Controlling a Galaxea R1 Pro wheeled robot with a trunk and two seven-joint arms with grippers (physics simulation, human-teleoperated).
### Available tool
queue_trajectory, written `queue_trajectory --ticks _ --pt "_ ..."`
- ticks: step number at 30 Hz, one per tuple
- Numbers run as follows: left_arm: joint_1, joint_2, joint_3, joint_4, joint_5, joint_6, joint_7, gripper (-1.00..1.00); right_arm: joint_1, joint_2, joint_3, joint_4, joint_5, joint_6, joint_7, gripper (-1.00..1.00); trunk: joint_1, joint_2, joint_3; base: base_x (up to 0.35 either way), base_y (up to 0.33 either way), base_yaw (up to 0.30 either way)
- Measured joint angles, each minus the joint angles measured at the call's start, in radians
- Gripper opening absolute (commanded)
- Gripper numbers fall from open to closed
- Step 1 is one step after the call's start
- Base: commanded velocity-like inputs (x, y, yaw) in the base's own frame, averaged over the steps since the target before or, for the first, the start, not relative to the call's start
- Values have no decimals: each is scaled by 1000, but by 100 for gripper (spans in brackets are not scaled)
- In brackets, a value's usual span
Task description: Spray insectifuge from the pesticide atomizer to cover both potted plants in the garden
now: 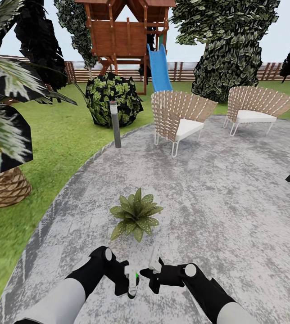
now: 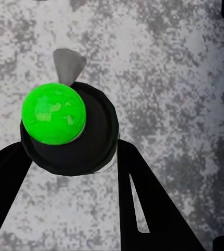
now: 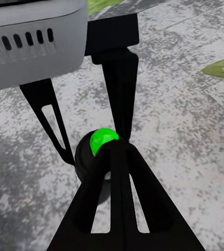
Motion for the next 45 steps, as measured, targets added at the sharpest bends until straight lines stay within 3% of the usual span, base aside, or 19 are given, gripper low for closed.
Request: queue_trajectory --ticks 5,9,11,41,45 --pt "0 1 2 3 5 -6 -1 -100 0 0 0 1 0 0 0 -100 0 0 0 0 0 0" --pt "0 4 1 4 70 -10 -7 -100 0 0 0 3 0 -1 0 -100 0 0 0 0 0 0" --pt "0 5 0 4 77 -11 -8 -100 0 0 0 4 1 -1 0 -100 0 0 0 0 0 0" --pt "0 1 1 4 84 -11 -8 -100 0 -6 0 9 6 -1 -2 -100 0 0 0 0 0 0" --pt "0 11 -6 5 71 -9 -3 -100 0 -8 0 9 6 -1 -2 -100 0 0 0 0 0 0"
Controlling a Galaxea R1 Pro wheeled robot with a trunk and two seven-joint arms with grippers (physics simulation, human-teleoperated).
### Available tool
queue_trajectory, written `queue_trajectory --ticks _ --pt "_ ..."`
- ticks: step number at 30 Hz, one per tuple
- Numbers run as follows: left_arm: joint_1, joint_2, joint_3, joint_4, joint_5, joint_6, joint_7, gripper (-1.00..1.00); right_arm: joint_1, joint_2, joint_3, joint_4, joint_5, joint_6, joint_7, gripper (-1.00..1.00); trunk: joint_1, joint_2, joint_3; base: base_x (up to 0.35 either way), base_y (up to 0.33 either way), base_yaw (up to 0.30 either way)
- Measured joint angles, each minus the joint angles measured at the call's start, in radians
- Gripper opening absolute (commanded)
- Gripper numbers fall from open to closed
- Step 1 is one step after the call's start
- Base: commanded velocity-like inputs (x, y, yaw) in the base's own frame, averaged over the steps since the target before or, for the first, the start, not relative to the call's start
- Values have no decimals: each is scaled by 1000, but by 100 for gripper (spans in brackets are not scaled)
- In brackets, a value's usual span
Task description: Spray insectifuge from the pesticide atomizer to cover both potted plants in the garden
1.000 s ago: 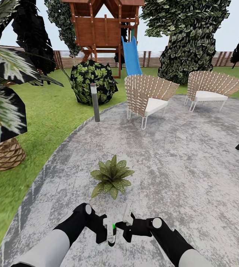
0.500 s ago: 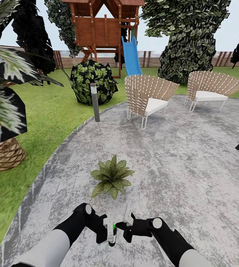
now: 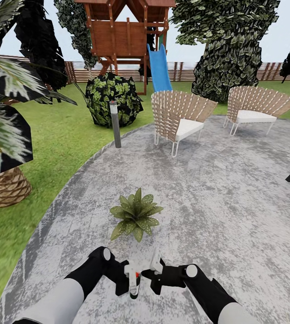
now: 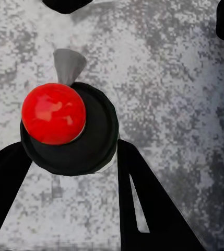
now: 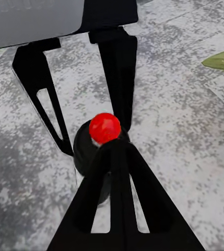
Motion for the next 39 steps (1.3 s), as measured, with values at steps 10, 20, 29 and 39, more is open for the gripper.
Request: queue_trajectory --ticks 10,20,29,39 --pt "9 154 -1 35 -7 4 -1 -100 1 -7 0 52 1 -2 0 -100 0 0 0 0 0 0" --pt "9 272 11 172 20 9 113 -100 1 -97 -7 223 -5 -18 -21 100 0 0 0 0 0 0" --pt "83 262 226 386 668 -195 827 -100 41 -123 -305 456 -61 -221 -802 100 0 0 0 0 0 0" --pt "209 257 230 397 866 -321 990 -100 101 -110 -418 587 -69 -459 -940 100 0 0 0 0 0 0"
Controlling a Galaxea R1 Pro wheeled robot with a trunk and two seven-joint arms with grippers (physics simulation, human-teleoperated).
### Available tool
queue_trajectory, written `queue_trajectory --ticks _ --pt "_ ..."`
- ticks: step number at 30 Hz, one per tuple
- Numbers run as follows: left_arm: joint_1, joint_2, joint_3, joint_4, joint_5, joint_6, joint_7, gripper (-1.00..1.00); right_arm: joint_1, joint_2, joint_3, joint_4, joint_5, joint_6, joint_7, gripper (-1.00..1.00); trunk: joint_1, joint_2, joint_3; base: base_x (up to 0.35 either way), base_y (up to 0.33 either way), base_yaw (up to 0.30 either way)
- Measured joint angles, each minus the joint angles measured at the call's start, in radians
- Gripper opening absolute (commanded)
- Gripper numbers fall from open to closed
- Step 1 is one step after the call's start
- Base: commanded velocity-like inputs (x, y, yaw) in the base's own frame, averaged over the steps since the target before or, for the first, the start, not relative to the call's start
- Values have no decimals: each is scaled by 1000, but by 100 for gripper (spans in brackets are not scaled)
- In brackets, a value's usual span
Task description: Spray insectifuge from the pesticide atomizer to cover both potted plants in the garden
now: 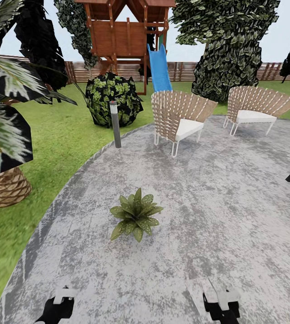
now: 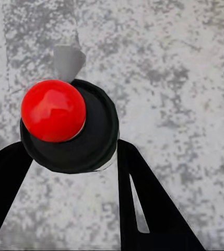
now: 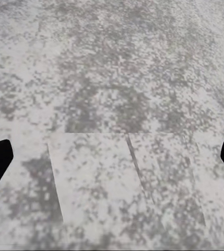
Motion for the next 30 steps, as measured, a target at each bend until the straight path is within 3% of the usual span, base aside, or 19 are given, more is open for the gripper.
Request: queue_trajectory --ticks 12,17,30 --pt "15 4 1 24 7 -8 6 -100 14 9 3 8 3 3 4 100 0 0 0 0 0 0" --pt "15 5 2 24 46 -10 8 -100 38 10 3 9 4 6 4 100 0 0 0 0 0 0" --pt "17 11 2 17 51 -11 8 -100 74 10 3 9 4 6 5 100 0 0 0 0 0 0"
